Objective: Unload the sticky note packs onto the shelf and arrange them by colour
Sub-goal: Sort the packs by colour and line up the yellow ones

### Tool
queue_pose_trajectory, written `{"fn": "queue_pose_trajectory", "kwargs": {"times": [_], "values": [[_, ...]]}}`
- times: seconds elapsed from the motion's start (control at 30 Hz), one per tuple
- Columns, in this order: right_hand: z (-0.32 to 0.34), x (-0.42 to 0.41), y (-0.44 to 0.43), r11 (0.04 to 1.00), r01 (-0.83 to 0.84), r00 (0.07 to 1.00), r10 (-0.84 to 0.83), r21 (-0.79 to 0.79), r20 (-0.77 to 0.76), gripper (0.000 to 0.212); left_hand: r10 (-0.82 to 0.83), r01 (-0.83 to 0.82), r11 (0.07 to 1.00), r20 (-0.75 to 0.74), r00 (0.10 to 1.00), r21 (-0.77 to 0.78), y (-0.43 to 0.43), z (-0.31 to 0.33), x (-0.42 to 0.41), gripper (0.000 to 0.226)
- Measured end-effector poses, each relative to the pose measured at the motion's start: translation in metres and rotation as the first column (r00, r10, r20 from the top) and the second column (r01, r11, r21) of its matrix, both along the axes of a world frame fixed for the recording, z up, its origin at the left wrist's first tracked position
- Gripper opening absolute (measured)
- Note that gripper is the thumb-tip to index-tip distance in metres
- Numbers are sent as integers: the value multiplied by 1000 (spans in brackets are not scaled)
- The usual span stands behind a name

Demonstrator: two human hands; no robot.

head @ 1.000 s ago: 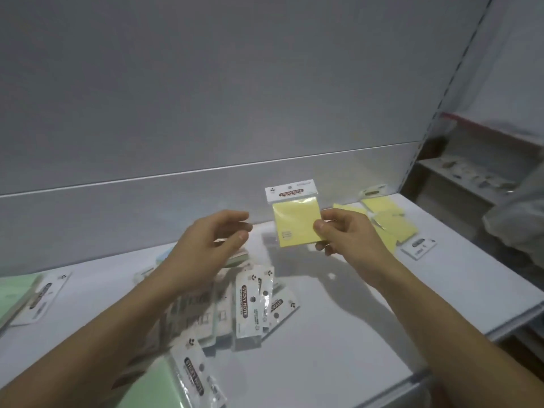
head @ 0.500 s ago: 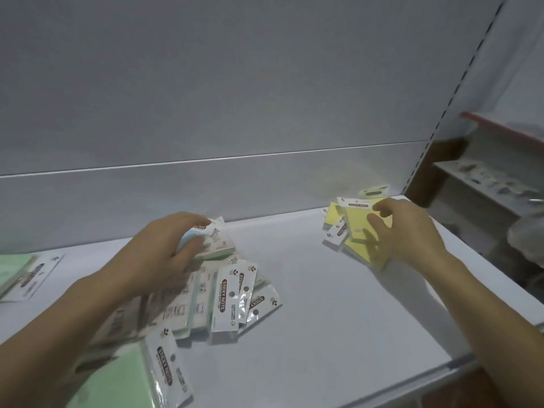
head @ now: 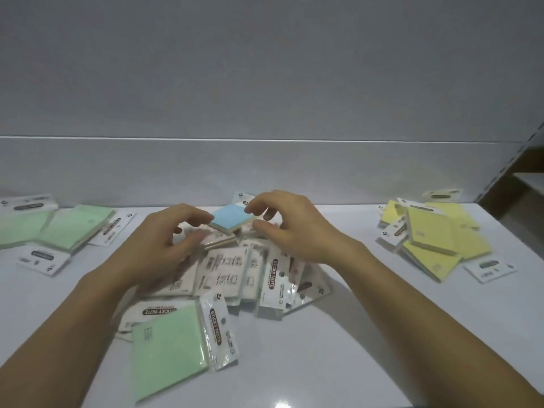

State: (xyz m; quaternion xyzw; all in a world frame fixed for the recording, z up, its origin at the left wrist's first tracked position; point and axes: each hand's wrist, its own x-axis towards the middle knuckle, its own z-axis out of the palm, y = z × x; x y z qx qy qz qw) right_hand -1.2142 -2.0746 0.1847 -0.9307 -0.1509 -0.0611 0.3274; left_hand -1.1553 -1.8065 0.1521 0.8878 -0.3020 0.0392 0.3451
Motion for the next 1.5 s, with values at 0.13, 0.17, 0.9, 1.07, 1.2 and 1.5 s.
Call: {"fn": "queue_pose_trajectory", "kwargs": {"times": [0.13, 0.17, 0.9, 1.07, 1.2, 1.5], "values": [[2, 1, 25, 999, -2, 999, 0, -33, -40, 25, 38, -37, 998, -24, 999, 56, 22, 2, 5, 22], [2, -1, 30, 999, 3, 999, -5, -40, -46, 26, 46, -44, 997, -31, 998, 60, 28, 4, 7, 21], [-23, -33, 37, 904, -223, 974, 224, -366, -39, 75, -179, 334, 886, -428, 886, 321, 63, 16, 4, 120], [-22, -30, 34, 948, -213, 970, 234, -237, 61, 61, -170, 312, 914, -455, 874, 259, 67, 21, 5, 97], [-25, -28, 31, 985, -166, 981, 160, 53, 108, 37, -176, 282, 948, -492, 853, 149, 79, 24, 10, 67], [-27, -21, 28, 920, 15, 995, -52, 392, 85, 27, -216, 1, 907, -463, 860, -421, 46, 12, 11, 60]]}}
